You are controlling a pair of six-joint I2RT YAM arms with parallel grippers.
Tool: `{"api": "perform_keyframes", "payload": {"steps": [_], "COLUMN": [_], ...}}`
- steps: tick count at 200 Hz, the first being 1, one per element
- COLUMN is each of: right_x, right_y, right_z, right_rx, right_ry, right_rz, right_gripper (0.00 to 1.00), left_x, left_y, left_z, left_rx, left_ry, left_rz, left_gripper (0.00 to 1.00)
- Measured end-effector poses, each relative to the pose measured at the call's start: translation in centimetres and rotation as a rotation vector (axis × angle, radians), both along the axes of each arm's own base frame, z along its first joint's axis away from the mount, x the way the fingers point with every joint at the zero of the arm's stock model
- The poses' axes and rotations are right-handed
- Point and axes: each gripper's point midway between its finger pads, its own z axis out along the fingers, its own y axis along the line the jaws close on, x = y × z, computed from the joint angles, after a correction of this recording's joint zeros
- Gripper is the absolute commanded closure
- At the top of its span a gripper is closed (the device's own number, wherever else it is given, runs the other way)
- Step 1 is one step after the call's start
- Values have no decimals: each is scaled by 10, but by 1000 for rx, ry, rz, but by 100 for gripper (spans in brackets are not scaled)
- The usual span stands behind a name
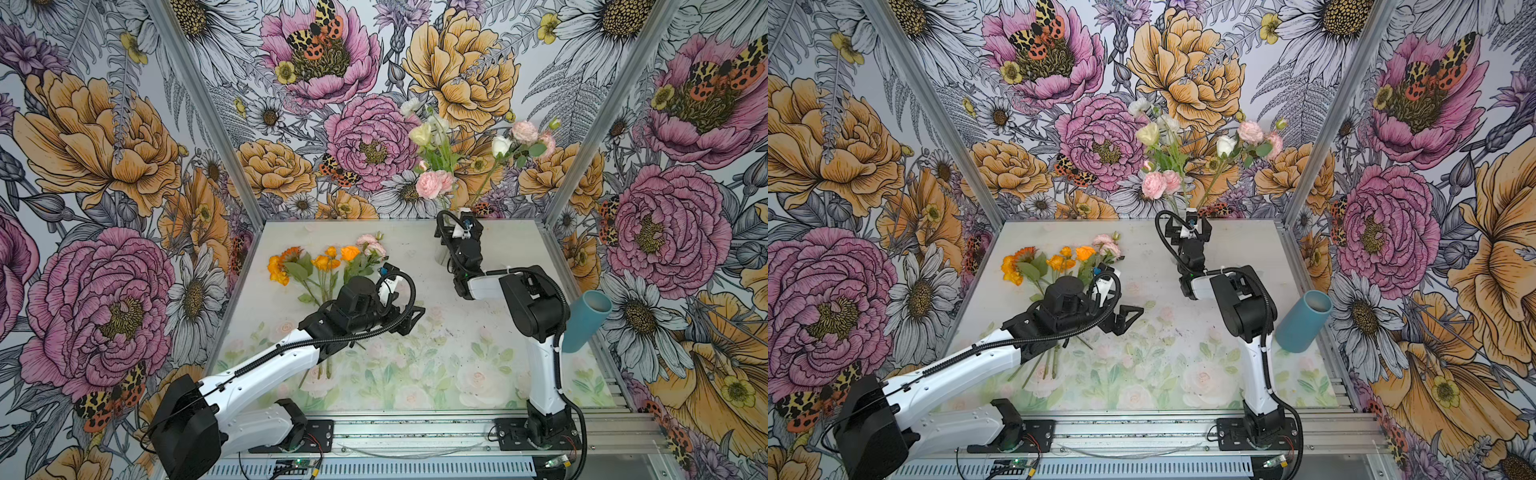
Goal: Arrange the flowers into the vase
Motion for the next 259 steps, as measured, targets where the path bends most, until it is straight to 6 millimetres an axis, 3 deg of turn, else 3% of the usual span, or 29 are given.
{"api": "perform_keyframes", "payload": {"steps": [83, 157, 210, 238, 259], "right_x": [-19, -68, -137, -184, -227], "right_y": [-1, 2, 11, 7, -26], "right_z": [-25, 0, 11, 51, 79], "right_rx": [-61, -90, -107, -68, 14], "right_ry": [98, 155, 280, 313, 338], "right_rz": [36, 120, 200, 227, 172], "right_gripper": [0, 0, 1, 1, 0], "left_x": [-3, -6, 1, 0, -9], "left_y": [2, 11, 31, 33, 19], "left_z": [5, 15, 17, 34, 44], "left_rx": [-14, -28, 13, -10, -23], "left_ry": [-12, -41, -52, -77, -91], "left_rz": [-3, 20, 118, 125, 78], "left_gripper": [1, 1, 1, 1, 1]}}
